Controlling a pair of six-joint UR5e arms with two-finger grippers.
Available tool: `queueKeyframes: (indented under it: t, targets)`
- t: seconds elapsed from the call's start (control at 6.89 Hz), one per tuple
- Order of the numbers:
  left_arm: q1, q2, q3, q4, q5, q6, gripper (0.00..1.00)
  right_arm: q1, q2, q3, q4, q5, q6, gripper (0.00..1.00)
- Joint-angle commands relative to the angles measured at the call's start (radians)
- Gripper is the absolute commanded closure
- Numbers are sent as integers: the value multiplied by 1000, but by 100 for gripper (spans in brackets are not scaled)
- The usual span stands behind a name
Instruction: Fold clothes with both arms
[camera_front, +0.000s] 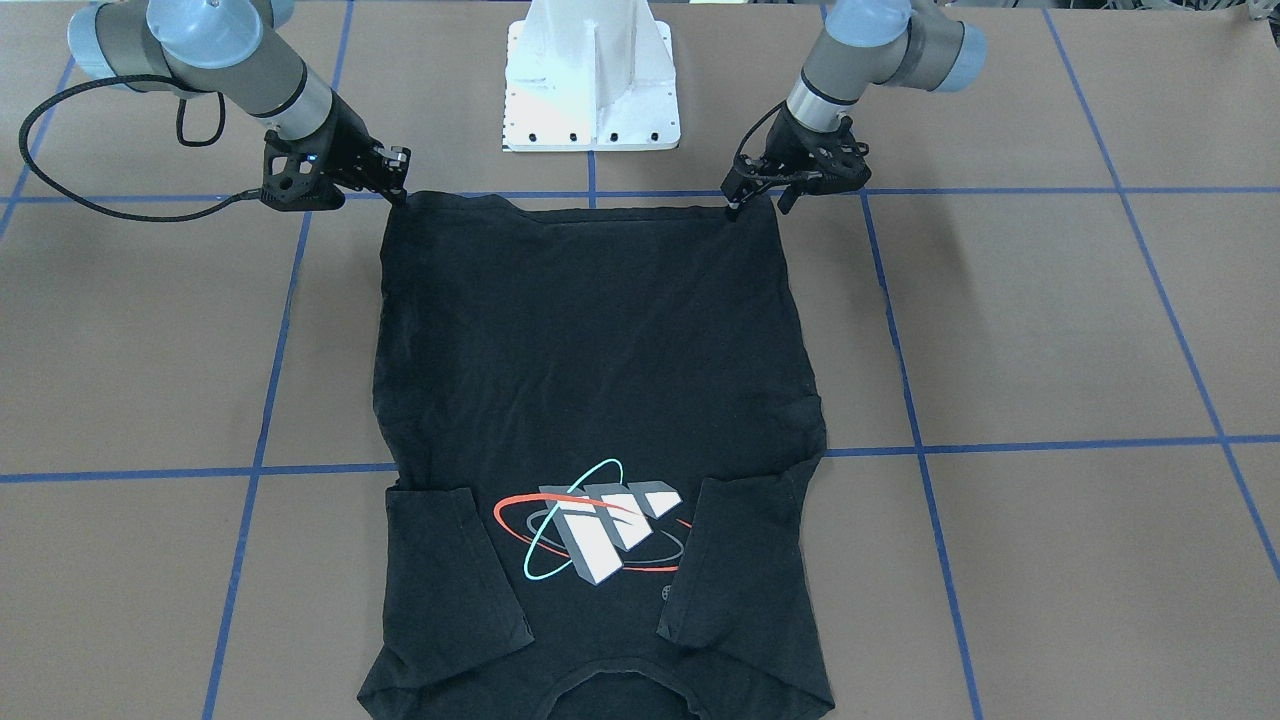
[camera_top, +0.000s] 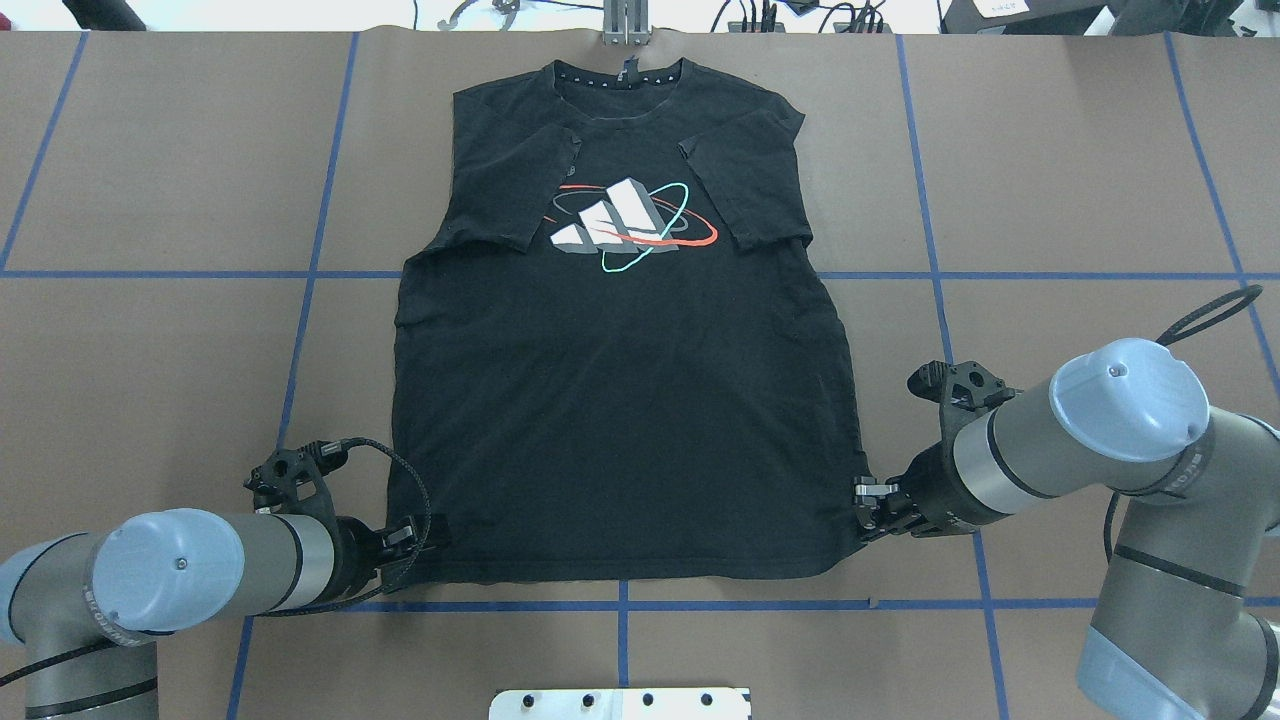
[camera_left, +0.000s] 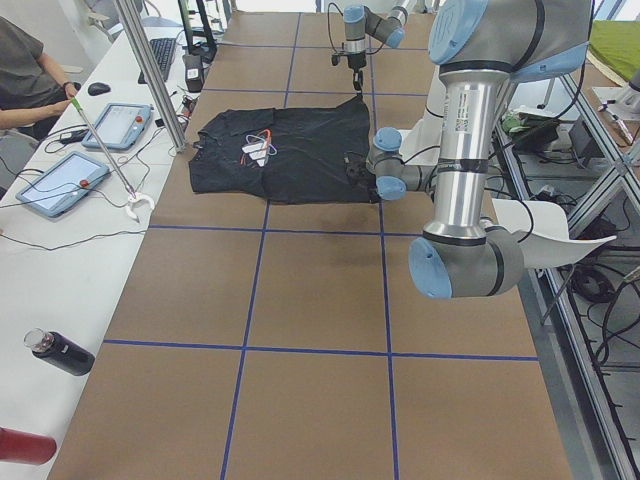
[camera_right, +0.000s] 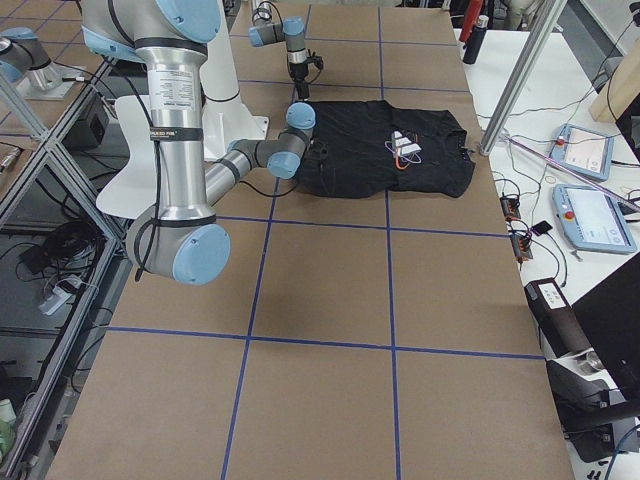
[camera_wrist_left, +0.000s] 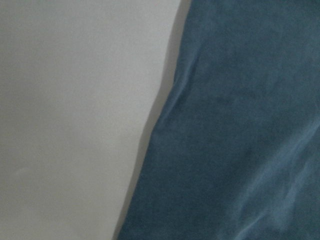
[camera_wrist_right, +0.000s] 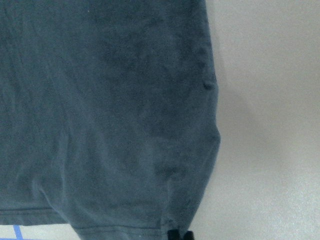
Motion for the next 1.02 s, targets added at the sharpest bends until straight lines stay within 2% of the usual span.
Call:
queueKeyframes:
  t: [0.0, 0.58, 0.73, 0.87]
  targets:
    - [15, 0, -13, 30, -1, 0, 13, 4, 0, 0, 0, 0, 0, 100]
    - [25, 1, -14, 44, -1, 0, 13, 42, 2, 2, -5, 51, 0, 100]
    - [26, 1, -16, 44, -1, 0, 18, 45, 2, 2, -5, 52, 0, 100]
    - [26, 1, -20, 44, -1, 0, 29, 45, 2, 3, -6, 52, 0, 100]
